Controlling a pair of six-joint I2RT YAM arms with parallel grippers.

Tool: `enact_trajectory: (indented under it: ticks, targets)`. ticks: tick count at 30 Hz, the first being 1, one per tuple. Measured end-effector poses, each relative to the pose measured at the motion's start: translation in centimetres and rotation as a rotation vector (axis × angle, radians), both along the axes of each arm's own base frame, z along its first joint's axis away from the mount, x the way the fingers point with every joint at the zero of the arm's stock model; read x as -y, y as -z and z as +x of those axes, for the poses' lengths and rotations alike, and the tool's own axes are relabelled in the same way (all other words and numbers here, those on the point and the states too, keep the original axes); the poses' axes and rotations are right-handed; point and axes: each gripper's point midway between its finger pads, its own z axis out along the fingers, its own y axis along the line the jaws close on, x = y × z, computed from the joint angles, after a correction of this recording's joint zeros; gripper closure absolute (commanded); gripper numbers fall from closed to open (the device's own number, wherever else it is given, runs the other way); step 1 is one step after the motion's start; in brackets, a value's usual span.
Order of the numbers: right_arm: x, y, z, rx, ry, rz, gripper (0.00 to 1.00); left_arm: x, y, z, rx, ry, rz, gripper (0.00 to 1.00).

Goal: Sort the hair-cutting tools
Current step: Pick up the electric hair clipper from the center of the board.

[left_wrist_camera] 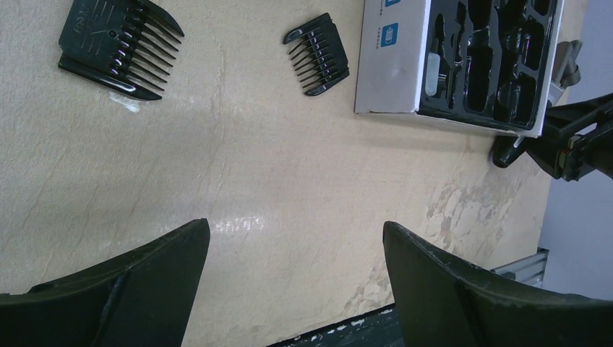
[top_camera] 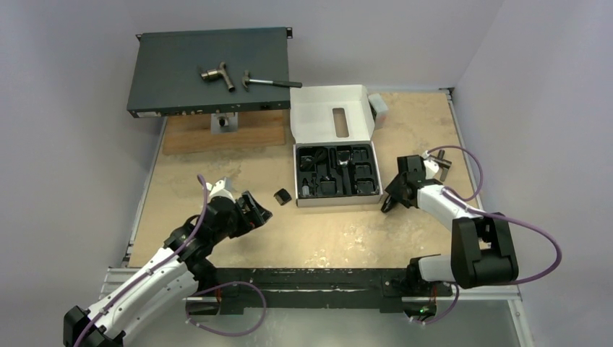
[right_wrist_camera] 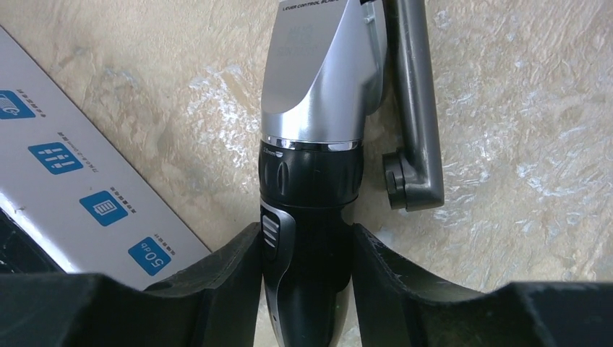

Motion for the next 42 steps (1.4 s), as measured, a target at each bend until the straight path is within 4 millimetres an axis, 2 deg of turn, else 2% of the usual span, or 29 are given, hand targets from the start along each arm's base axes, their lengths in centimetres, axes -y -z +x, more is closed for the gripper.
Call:
enact_trajectory:
  ticks: [5,8,12,16,20,24,25,27,29,32,35,39,42]
  targets:
    - [-0.2,-0.2,0.0,0.005,-0.015,0.008,1.00,0.0,0.0,0.0,0.002,0.000,-0.001,0.10]
    - [-0.2,-0.8,-0.4,0.015,-0.021,0.013,1.00,0.0,0.0,0.0,0.002,0.000,-0.001,0.11]
    - [-0.1,-2.9,-0.8,0.065,-0.024,0.015,1.00,0.0,0.0,0.0,0.001,0.000,-0.001,0.11]
    - [0.1,-5.6,-1.4,0.116,-0.040,0.010,1.00,0.0,0.0,0.0,0.001,0.000,0.000,0.11]
    - [-0.8,-9.5,-1.7,0.231,-0.105,0.048,1.00,0.0,-0.1,0.0,0.002,0.000,-0.002,0.11]
    - [-4.0,-15.5,-2.2,0.479,-0.279,0.164,1.00,0.7,-1.4,0.2,0.023,0.020,-0.036,0.10]
    - [-5.4,-17.5,-2.4,0.560,-0.356,0.195,1.00,1.2,-2.0,0.3,0.042,0.037,-0.061,0.10]
    - [-7.9,-20.1,-2.9,0.667,-0.492,0.248,1.00,2.1,-3.1,0.4,0.071,0.073,-0.103,0.09]
    - [-10.5,-22.0,-3.8,0.748,-0.635,0.300,1.00,3.2,-4.5,0.5,0.115,0.125,-0.154,0.08]
    - [-13.8,-23.0,-5.5,0.816,-0.815,0.371,1.00,4.9,-6.8,0.5,0.196,0.209,-0.226,0.05]
    - [-16.1,-22.6,-7.0,0.836,-0.947,0.421,1.00,6.5,-9.1,0.2,0.278,0.290,-0.287,0.05]
    - [-18.0,-21.8,-8.4,0.850,-1.062,0.469,1.00,8.3,-11.4,-0.4,0.366,0.382,-0.342,0.06]
    - [-18.7,-21.5,-8.7,0.857,-1.111,0.486,1.00,9.1,-11.8,-0.5,0.389,0.417,-0.356,0.06]
